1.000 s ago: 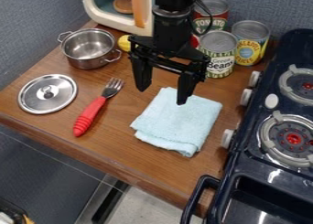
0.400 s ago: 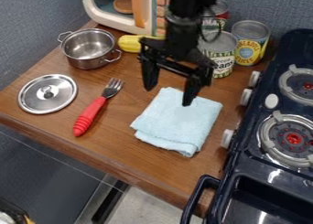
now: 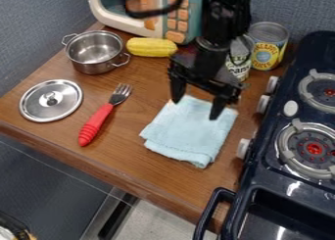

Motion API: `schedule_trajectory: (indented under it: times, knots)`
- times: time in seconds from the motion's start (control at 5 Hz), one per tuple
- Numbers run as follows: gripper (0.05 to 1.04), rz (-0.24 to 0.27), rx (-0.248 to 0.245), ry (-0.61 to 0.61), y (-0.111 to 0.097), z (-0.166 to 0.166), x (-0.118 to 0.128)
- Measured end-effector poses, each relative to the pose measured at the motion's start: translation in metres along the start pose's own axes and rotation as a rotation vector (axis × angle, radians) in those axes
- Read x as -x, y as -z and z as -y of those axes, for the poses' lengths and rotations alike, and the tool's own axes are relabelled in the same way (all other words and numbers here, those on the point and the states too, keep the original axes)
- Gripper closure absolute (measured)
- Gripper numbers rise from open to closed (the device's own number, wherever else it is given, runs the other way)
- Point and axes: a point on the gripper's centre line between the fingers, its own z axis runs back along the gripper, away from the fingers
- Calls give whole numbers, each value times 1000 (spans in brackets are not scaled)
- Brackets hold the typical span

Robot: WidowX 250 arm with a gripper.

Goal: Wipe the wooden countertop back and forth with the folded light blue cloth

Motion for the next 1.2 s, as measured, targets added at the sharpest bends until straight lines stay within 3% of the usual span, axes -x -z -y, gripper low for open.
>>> schedule_trajectory:
  times: [0.4, 0.6, 0.8, 1.2]
  knots:
    - [84, -97, 82, -70, 8, -1, 14]
    - [84, -132, 84, -73, 12, -6, 22]
    - [83, -166, 76, -105, 24, -15, 35]
    - [84, -132, -25, -61, 31, -14, 33]
